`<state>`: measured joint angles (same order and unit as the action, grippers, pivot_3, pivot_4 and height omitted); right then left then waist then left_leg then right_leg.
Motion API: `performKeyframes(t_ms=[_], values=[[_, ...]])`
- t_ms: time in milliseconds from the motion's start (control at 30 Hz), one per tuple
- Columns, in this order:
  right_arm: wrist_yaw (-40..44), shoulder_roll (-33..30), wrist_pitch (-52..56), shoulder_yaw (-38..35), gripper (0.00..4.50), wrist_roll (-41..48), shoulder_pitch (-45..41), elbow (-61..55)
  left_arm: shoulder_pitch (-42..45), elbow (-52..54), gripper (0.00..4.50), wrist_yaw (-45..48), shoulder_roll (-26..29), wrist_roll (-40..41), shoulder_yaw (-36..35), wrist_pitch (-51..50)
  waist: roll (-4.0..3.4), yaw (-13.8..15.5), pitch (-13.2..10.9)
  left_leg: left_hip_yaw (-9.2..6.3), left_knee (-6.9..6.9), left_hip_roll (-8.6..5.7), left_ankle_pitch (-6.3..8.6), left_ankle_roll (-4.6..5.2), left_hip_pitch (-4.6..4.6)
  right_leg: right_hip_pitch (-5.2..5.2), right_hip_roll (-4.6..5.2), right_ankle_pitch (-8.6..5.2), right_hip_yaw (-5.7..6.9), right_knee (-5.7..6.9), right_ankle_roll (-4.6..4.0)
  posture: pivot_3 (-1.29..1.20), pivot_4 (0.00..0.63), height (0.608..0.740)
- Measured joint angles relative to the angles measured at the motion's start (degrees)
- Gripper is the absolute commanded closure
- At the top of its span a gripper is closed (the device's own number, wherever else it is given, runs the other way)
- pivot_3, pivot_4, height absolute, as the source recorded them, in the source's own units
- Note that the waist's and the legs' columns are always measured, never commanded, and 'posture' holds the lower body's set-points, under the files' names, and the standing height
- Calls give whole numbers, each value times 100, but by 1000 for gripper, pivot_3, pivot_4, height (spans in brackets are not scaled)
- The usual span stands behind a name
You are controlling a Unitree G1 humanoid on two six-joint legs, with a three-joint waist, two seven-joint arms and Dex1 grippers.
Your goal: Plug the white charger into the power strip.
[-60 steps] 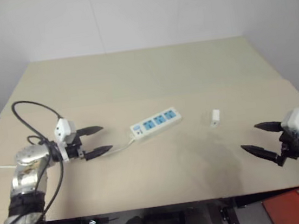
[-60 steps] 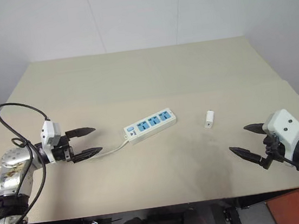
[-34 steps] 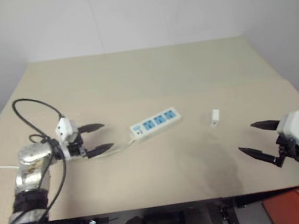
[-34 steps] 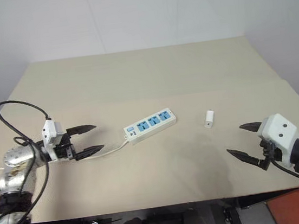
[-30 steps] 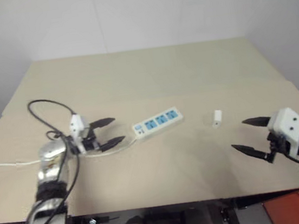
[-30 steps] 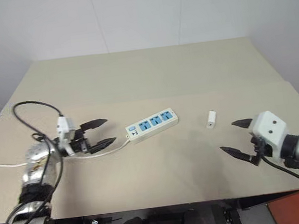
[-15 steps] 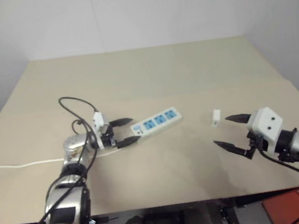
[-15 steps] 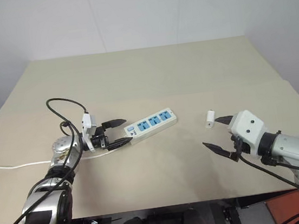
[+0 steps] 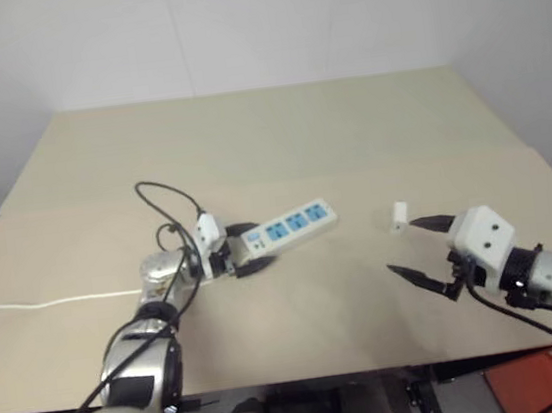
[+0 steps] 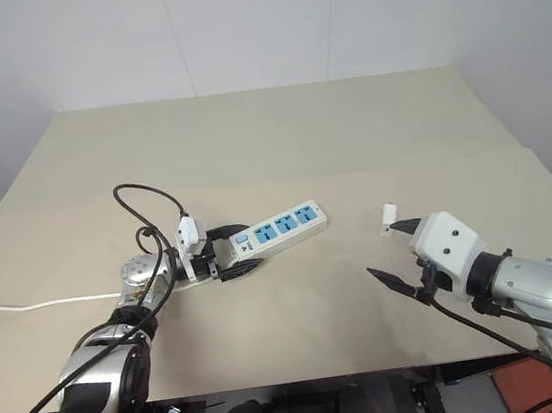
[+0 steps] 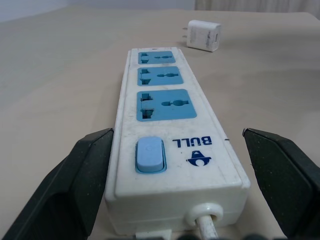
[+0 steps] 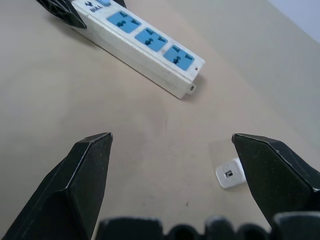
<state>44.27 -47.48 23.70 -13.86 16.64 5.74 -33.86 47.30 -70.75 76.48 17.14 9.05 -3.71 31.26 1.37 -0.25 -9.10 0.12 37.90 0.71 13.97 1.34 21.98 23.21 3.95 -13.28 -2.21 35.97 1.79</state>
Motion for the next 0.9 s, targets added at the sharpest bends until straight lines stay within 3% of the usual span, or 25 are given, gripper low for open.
performKeyframes(t_ms=[300,433,633,733,900], values=[[-75,2,10,5,0,-73,-94,72,-40,-138,13,-322,-44,-202,-29,138,0,-1,0,0,0,0,0,0,0,-1,0,0,0,-1,0,0,150,740],[-78,4,10,21,0,-81,-170,88,-43,-158,1210,-278,-63,-208,-67,133,0,-1,0,0,0,0,0,0,-2,-2,0,0,0,0,0,0,150,740],[73,-45,-20,226,0,-166,-345,283,-45,-151,1211,-92,-82,-209,-76,127,0,-1,0,0,0,-2,0,0,-1,-2,0,0,0,-1,0,0,150,740],[499,-455,-379,457,0,-292,-836,660,-54,-123,1211,160,-45,-221,-48,117,0,-20,0,0,2,-2,0,0,-6,-6,0,1,0,-1,1,0,150,740],[1808,-1192,-2127,1436,0,-989,-2396,2291,-77,-22,1211,390,58,-234,18,105,-1,-66,0,1,2,2,1,3,-8,-2,-5,0,1,-6,1,0,150,740]])
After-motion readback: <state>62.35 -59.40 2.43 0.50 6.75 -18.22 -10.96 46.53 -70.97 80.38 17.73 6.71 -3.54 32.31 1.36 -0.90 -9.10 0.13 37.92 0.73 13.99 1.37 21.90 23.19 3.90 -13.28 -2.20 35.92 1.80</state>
